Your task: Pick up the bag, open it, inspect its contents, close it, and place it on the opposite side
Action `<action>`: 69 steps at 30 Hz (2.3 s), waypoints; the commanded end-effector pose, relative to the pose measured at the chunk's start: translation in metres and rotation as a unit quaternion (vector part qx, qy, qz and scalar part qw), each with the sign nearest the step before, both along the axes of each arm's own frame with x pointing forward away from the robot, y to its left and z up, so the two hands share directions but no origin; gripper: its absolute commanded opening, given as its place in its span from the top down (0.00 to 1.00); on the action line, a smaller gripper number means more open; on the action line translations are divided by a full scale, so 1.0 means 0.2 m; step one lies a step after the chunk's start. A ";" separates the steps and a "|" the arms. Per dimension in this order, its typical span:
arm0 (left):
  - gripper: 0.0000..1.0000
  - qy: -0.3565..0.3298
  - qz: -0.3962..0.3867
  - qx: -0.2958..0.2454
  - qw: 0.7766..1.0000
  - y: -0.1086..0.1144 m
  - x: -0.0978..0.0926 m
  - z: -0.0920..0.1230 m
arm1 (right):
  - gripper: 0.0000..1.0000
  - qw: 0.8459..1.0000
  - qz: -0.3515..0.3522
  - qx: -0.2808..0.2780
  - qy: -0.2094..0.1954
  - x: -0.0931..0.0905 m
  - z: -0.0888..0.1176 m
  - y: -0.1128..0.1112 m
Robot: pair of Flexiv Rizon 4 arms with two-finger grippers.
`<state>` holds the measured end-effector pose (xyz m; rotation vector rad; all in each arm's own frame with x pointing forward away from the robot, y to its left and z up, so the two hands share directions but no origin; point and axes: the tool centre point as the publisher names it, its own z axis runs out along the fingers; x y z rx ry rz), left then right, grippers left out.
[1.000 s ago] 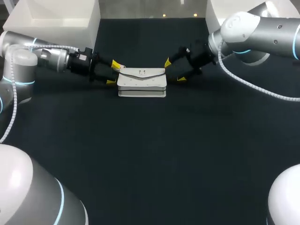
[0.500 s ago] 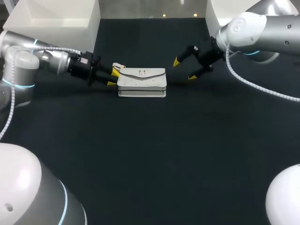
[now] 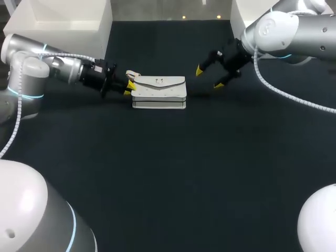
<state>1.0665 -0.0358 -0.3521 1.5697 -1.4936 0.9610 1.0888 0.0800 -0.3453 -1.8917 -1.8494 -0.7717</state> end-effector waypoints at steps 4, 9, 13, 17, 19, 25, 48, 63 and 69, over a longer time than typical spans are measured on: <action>1.00 0.006 -0.006 0.001 1.000 -0.01 0.04 -0.03 | 0.00 1.000 0.004 -0.019 0.004 0.01 0.01 -0.03; 1.00 0.008 -0.008 0.016 1.000 0.01 0.04 -0.04 | 0.00 0.998 0.015 -0.054 0.006 0.03 0.00 -0.08; 1.00 0.003 -0.007 0.026 1.000 0.05 0.04 -0.02 | 0.00 0.998 0.017 -0.059 0.009 0.03 0.00 -0.09; 1.00 -0.003 -0.009 0.031 0.999 0.06 0.04 -0.01 | 0.00 0.998 0.017 -0.059 0.009 0.03 0.00 -0.09; 1.00 -0.003 -0.009 0.031 0.999 0.06 0.04 -0.01 | 0.00 0.998 0.017 -0.059 0.009 0.03 0.00 -0.09; 1.00 -0.003 -0.009 0.031 0.999 0.06 0.04 -0.01 | 0.00 0.998 0.017 -0.059 0.009 0.03 0.00 -0.09; 1.00 -0.029 0.000 0.099 0.995 0.54 0.19 0.06 | 0.00 0.964 -0.054 -0.259 0.013 0.08 0.06 -0.51; 1.00 -0.051 0.009 0.126 0.991 0.95 0.24 0.09 | 0.00 0.958 -0.064 -0.279 0.008 0.09 0.08 -0.60; 1.00 -0.058 -0.009 0.118 0.991 1.11 0.28 0.07 | 0.00 0.958 -0.064 -0.279 0.008 0.09 0.08 -0.60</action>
